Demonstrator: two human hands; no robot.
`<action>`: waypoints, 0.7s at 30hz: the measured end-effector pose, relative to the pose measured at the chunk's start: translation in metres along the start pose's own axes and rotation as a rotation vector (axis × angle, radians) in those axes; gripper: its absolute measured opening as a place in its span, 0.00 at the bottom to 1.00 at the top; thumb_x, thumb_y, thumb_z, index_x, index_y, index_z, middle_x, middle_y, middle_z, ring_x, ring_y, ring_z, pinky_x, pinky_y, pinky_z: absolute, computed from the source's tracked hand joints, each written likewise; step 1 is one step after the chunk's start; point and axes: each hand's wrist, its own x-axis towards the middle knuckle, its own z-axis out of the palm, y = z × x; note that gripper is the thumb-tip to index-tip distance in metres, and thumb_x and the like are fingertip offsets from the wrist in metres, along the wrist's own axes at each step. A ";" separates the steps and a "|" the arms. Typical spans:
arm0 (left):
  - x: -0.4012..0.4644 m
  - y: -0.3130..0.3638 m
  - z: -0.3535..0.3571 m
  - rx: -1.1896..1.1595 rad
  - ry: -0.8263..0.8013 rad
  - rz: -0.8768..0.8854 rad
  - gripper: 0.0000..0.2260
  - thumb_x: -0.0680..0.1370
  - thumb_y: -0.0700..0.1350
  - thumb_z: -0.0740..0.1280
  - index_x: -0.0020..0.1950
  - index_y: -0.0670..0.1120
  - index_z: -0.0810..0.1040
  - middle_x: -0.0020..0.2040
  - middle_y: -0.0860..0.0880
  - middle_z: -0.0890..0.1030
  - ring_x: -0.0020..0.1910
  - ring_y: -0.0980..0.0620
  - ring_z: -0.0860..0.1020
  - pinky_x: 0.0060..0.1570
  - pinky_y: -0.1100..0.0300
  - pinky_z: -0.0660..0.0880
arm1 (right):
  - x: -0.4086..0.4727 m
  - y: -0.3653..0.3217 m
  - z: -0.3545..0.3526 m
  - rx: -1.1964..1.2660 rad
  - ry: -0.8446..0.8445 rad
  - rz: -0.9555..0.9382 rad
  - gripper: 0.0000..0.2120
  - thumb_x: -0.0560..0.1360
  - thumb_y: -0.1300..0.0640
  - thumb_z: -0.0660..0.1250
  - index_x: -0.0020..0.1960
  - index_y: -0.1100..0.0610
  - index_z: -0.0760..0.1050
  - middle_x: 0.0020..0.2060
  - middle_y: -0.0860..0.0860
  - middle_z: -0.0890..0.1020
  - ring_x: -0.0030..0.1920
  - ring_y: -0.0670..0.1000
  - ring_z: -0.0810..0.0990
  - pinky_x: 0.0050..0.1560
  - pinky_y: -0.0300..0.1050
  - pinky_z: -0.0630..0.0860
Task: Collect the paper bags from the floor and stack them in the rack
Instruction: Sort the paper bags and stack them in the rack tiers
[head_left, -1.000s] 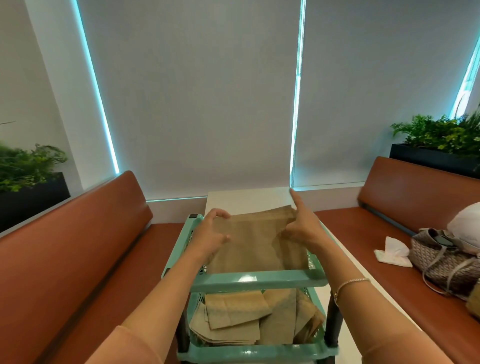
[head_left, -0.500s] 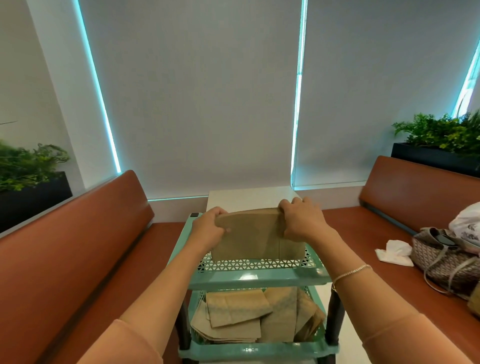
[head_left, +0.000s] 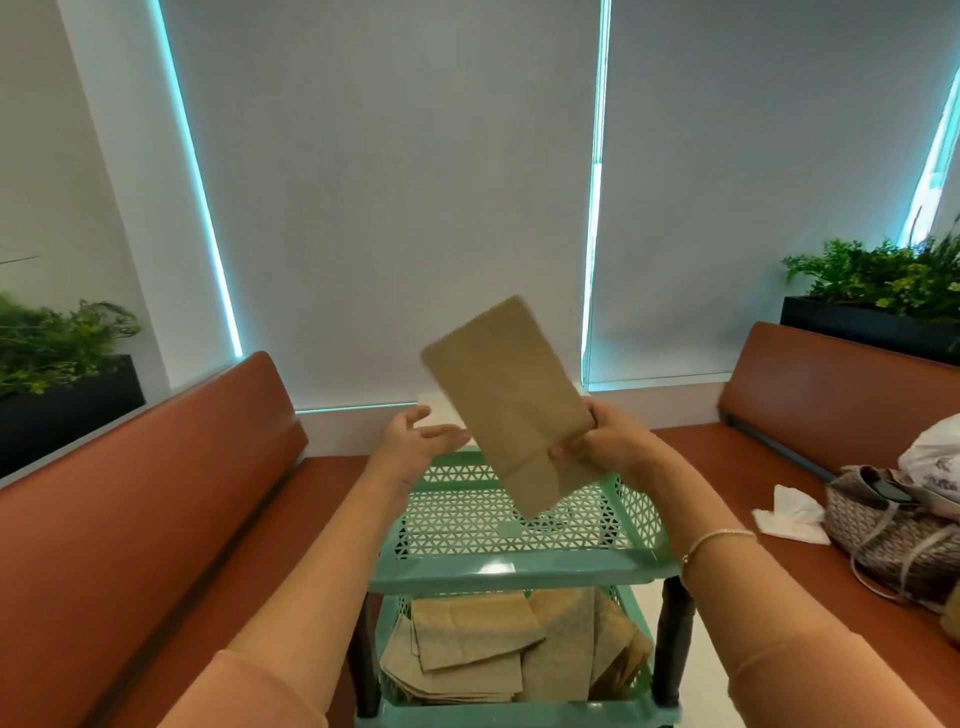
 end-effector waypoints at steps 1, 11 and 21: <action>-0.001 -0.001 0.006 0.006 -0.077 -0.011 0.31 0.69 0.36 0.74 0.69 0.42 0.64 0.56 0.46 0.78 0.49 0.54 0.77 0.59 0.52 0.67 | 0.001 0.003 0.006 0.169 -0.001 0.024 0.23 0.67 0.73 0.69 0.58 0.59 0.73 0.51 0.56 0.80 0.52 0.58 0.79 0.54 0.56 0.78; 0.005 -0.043 0.034 0.458 -0.112 -0.031 0.22 0.71 0.34 0.71 0.64 0.42 0.72 0.57 0.44 0.79 0.57 0.46 0.76 0.61 0.48 0.73 | 0.005 0.020 0.046 0.127 0.083 0.219 0.22 0.68 0.71 0.71 0.60 0.65 0.73 0.54 0.57 0.79 0.50 0.54 0.76 0.47 0.44 0.74; 0.000 -0.034 0.029 0.700 -0.213 -0.053 0.23 0.76 0.38 0.67 0.70 0.46 0.67 0.65 0.48 0.74 0.64 0.48 0.72 0.65 0.57 0.68 | 0.007 -0.002 0.029 0.254 0.116 0.033 0.19 0.68 0.72 0.70 0.56 0.62 0.73 0.51 0.57 0.80 0.45 0.52 0.78 0.37 0.40 0.77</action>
